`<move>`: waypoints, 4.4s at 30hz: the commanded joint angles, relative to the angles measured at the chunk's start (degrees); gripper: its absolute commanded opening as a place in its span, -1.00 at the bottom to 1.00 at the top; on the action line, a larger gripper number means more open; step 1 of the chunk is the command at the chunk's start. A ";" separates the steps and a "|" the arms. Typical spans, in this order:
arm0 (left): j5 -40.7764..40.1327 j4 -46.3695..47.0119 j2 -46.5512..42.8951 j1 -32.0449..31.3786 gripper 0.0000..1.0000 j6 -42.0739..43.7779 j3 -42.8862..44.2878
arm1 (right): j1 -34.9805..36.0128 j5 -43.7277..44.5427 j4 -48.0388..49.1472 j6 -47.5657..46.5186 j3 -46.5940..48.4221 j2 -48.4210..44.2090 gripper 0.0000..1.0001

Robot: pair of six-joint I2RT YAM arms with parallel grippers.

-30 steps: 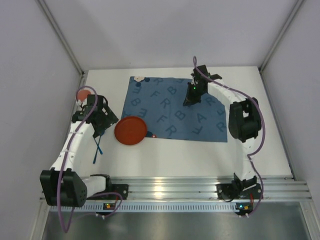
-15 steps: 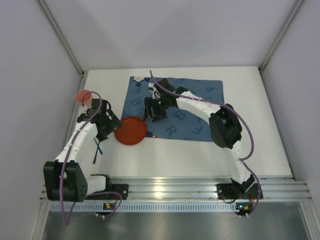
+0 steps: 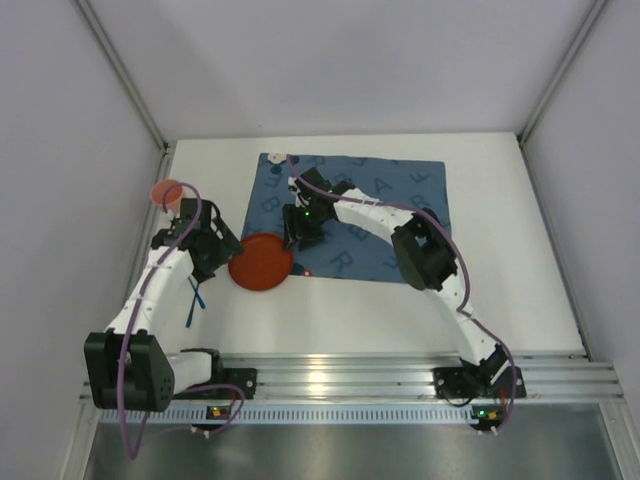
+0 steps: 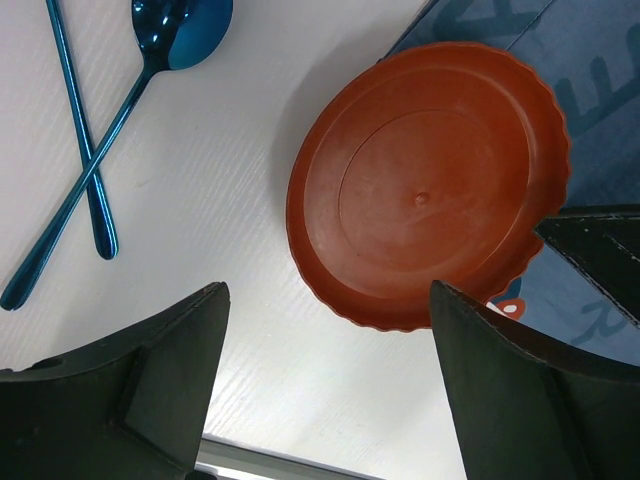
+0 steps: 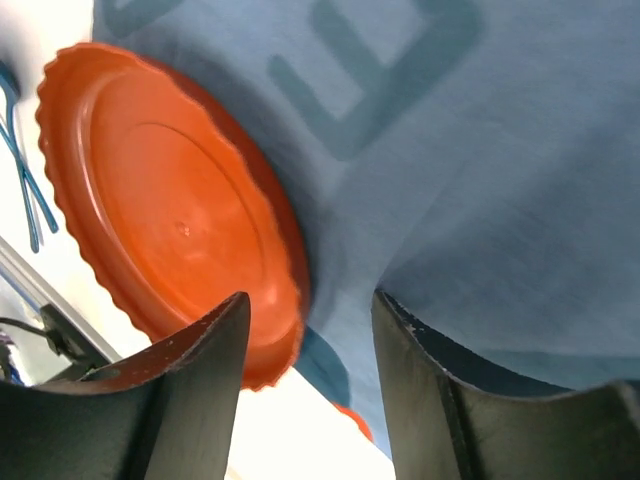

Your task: Set the dinner table for one person

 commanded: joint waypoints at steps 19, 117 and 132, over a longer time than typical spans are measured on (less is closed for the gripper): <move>0.93 -1.63 -1.51 0.31 0.71 3.64 2.55 | 5.14 8.24 -3.83 0.02 4.01 1.07 -1.00; -2.23 -3.73 34.63 13.32 -1.00 16.39 21.69 | -20.79 17.30 -13.85 1.43 -31.95 -51.40 0.80; 0.05 -12.09 30.65 -11.34 -1.00 1.20 42.62 | -22.54 16.59 -16.22 3.18 -32.29 -62.38 0.80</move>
